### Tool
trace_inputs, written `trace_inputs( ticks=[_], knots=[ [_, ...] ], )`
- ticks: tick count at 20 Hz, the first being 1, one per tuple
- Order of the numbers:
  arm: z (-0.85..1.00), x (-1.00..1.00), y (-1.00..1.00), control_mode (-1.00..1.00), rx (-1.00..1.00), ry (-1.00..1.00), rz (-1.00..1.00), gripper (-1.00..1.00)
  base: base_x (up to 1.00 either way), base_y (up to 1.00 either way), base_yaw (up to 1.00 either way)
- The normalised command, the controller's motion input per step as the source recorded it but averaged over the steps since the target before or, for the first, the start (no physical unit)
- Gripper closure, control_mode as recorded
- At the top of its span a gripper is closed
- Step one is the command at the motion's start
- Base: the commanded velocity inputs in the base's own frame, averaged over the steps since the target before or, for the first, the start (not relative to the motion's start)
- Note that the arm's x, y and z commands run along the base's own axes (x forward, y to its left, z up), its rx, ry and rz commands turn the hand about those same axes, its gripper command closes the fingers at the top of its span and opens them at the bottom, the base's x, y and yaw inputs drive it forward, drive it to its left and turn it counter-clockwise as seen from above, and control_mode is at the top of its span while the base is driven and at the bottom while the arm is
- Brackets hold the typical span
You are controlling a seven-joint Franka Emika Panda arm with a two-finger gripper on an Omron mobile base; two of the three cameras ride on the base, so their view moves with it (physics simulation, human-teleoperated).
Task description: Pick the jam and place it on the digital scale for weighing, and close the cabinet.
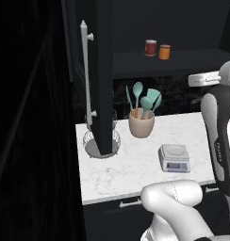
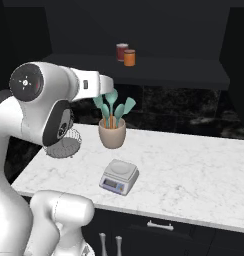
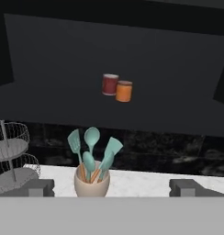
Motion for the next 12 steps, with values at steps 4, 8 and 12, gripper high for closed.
trace_inputs(
  ticks=[4, 8, 12],
  knots=[
    [0.22, 0.19, -0.09, -1.00, 0.00, 0.05, 0.00, -1.00, 0.00, 0.00, 0.00],
    [0.02, 0.36, -0.09, -1.00, 0.00, 0.03, -0.02, -1.00, 0.00, 0.00, 0.00],
    [0.00, 0.43, -0.07, -1.00, 0.00, 0.07, -0.01, -1.00, 0.00, 0.00, 0.00]
  ],
)
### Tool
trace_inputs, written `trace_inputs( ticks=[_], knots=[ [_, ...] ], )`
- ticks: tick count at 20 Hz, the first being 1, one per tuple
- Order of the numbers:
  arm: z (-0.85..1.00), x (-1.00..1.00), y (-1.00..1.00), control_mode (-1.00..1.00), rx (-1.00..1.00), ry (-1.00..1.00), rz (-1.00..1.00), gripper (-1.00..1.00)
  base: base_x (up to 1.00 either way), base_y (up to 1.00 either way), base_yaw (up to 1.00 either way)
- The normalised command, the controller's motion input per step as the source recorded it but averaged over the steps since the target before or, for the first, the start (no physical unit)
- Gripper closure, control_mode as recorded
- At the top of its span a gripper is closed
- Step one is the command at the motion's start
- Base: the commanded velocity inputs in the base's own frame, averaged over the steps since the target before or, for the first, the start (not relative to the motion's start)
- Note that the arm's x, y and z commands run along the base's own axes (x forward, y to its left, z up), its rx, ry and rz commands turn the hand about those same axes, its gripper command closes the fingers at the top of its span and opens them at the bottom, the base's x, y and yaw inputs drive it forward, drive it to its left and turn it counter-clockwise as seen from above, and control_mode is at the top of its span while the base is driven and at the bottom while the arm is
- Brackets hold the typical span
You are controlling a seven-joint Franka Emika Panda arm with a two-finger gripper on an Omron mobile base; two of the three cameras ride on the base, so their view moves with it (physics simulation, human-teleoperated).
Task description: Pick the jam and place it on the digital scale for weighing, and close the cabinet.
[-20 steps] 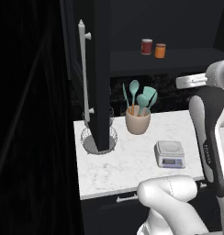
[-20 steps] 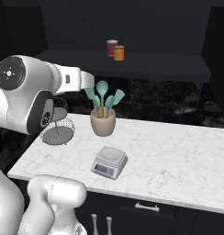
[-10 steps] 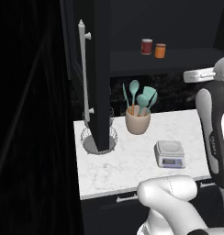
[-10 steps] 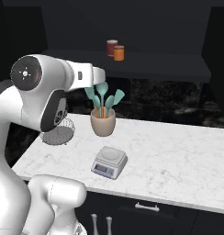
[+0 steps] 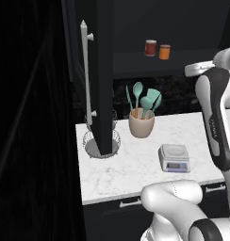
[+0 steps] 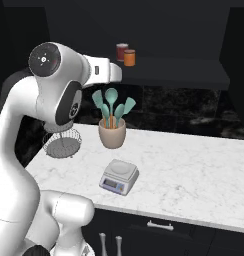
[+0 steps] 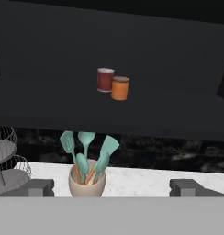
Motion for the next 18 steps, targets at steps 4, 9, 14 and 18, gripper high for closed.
trace_inputs(
  ticks=[4, 9, 14, 18],
  knots=[
    [0.00, 0.44, -0.06, -1.00, 0.00, 0.03, 0.00, -1.00, 0.00, 0.00, 0.00],
    [0.00, 0.58, -0.12, -1.00, 0.01, -0.06, 0.00, -1.00, 0.00, 0.00, 0.00],
    [0.00, 0.70, -0.06, -1.00, 0.01, 0.01, 0.00, -1.00, 0.00, 0.00, 0.00],
    [0.00, 0.57, -0.01, -1.00, 0.00, 0.01, 0.00, -1.00, 0.00, 0.00, 0.00]
  ],
)
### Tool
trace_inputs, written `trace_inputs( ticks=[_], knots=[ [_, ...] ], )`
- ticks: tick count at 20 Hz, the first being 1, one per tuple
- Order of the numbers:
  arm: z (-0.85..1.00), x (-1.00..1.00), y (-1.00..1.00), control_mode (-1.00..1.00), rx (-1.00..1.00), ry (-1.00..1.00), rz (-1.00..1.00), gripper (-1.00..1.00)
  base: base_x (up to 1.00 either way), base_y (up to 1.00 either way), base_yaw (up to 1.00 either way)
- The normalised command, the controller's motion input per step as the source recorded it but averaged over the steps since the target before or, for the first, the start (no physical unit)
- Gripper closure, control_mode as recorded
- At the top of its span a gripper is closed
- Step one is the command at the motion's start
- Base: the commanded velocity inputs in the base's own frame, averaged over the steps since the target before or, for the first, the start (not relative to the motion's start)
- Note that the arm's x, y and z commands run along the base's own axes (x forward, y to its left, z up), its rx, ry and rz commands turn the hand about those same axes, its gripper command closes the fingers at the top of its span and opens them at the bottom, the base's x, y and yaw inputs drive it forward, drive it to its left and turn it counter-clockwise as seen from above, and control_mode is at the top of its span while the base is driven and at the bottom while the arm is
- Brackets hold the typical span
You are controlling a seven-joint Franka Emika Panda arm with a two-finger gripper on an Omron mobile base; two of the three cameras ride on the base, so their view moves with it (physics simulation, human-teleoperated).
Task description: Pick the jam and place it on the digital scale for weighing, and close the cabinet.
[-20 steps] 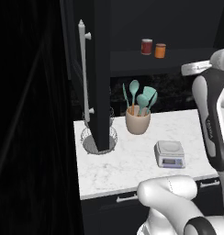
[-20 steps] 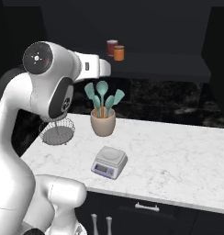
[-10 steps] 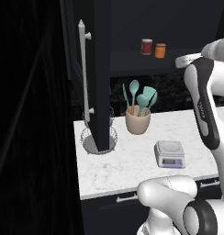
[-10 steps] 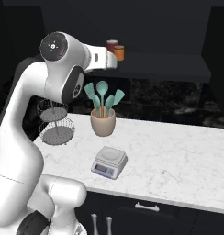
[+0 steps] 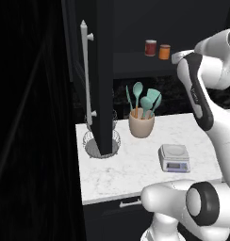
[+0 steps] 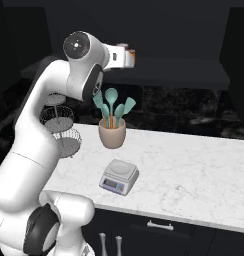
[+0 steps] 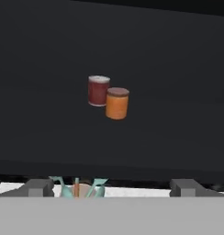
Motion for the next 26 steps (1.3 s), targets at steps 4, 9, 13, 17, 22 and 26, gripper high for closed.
trace_inputs(
  ticks=[4, 9, 13, 17, 22, 26],
  knots=[
    [0.00, 0.52, -0.07, -1.00, 0.00, 0.00, 0.00, -1.00, 0.00, 0.00, 0.00],
    [0.00, 0.46, -0.07, -1.00, 0.00, 0.01, 0.01, -1.00, 0.00, 0.00, 0.00],
    [0.00, 0.56, -0.10, -1.00, 0.03, -0.01, 0.00, -1.00, 0.00, 0.00, 0.00],
    [0.03, 0.49, 0.00, -1.00, 0.02, -0.12, 0.00, -1.00, 0.00, 0.00, 0.00],
    [0.03, 0.49, 0.00, -1.00, 0.00, -0.03, 0.00, -1.00, 0.00, 0.00, 0.00],
    [0.00, 0.50, 0.00, -1.00, 0.00, 0.00, 0.00, -1.00, 0.00, 0.00, 0.00]
  ],
)
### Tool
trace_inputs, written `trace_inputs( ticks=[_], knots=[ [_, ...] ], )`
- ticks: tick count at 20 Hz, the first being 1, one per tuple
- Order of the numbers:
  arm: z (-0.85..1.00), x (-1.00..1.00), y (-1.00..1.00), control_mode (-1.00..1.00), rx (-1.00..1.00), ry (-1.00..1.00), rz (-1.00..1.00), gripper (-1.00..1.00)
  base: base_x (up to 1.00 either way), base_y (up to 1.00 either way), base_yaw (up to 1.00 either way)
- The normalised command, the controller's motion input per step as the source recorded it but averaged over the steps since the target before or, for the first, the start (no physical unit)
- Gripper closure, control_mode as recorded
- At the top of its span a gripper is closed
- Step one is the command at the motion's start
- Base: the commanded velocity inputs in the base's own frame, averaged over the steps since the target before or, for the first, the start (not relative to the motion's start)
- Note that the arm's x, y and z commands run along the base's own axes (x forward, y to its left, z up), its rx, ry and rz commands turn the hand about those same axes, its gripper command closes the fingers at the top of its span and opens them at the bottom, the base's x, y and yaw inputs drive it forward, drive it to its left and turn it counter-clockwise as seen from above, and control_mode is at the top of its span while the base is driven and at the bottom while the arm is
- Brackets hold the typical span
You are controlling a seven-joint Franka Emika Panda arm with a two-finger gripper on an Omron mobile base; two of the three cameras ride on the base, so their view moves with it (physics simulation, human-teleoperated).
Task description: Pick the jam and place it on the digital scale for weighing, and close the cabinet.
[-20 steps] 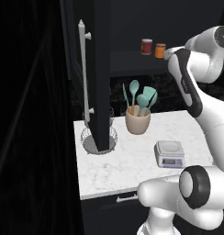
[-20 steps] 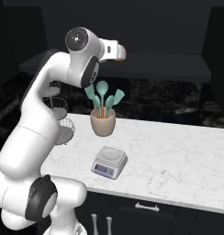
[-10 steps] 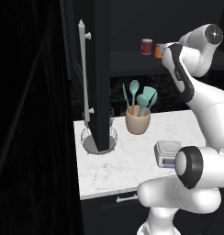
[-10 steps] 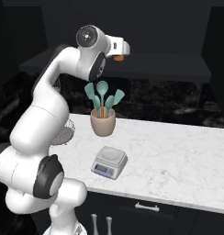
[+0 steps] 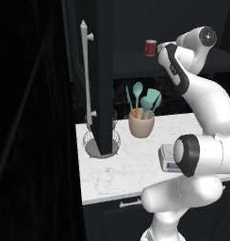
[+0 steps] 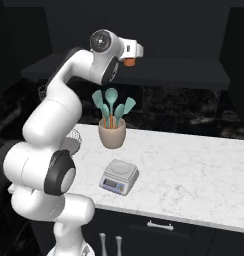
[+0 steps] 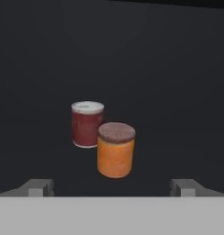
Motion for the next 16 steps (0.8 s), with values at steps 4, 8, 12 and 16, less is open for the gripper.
trace_inputs(
  ticks=[4, 8, 12, 16],
  knots=[
    [0.00, 0.50, 0.00, -1.00, 0.00, 0.00, 0.00, -1.00, 0.00, 0.00, 0.00],
    [0.00, 0.45, 0.00, -1.00, 0.00, 0.00, 0.00, -1.00, 0.00, 0.00, 0.00],
    [-0.03, 0.38, -0.01, -1.00, 0.00, 0.00, 0.01, -1.00, 0.00, 0.00, 0.00],
    [-0.09, 0.43, 0.00, -1.00, 0.00, 0.00, 0.01, -1.00, 0.00, 0.00, 0.00]
  ],
)
